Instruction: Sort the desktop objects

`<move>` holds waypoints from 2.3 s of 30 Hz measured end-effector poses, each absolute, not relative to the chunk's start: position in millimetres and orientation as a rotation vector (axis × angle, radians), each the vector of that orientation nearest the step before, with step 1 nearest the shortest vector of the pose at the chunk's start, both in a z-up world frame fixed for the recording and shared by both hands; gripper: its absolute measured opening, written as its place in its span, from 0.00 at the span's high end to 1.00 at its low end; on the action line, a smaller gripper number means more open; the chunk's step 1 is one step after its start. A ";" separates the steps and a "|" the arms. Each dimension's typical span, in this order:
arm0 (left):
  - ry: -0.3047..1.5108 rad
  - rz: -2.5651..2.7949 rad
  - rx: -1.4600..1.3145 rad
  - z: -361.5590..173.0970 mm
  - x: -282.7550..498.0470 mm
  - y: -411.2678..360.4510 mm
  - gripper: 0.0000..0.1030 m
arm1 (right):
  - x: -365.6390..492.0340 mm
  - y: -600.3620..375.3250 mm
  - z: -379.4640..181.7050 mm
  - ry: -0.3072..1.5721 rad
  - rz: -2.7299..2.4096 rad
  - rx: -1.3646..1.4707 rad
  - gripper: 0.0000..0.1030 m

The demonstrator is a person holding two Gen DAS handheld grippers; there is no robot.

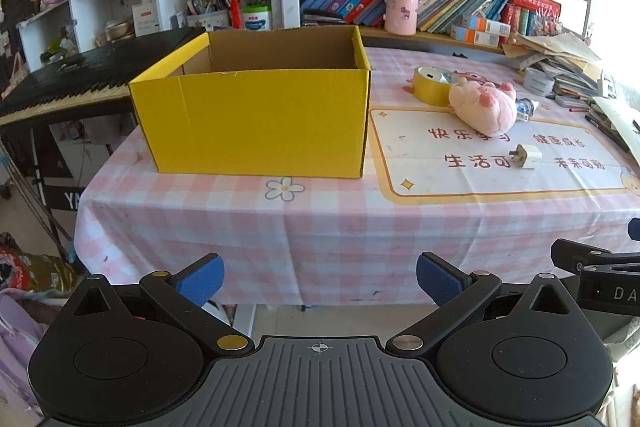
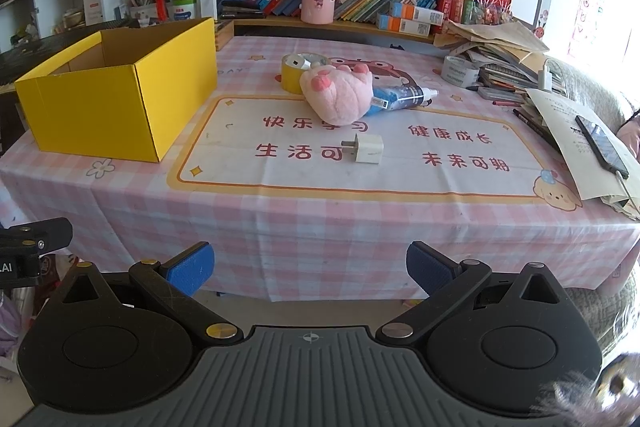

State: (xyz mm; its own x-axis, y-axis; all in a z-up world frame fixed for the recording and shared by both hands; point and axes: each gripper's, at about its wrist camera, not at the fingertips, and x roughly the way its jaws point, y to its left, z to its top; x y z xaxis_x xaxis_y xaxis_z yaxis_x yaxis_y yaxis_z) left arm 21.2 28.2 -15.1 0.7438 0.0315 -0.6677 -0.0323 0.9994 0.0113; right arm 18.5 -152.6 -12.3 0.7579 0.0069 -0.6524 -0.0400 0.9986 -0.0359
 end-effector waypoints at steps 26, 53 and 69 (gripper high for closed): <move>0.736 0.037 -0.007 -18.0 20.5 29.7 0.00 | 19.3 -153.4 -16.9 0.717 0.017 -0.042 0.00; 0.741 0.015 -0.005 -18.5 23.3 22.4 0.00 | 15.5 -159.6 -16.7 0.722 0.006 -0.039 0.00; 0.723 -0.107 0.046 -16.7 59.3 -21.4 0.00 | 33.4 -188.1 -14.0 0.743 -0.039 -0.033 0.00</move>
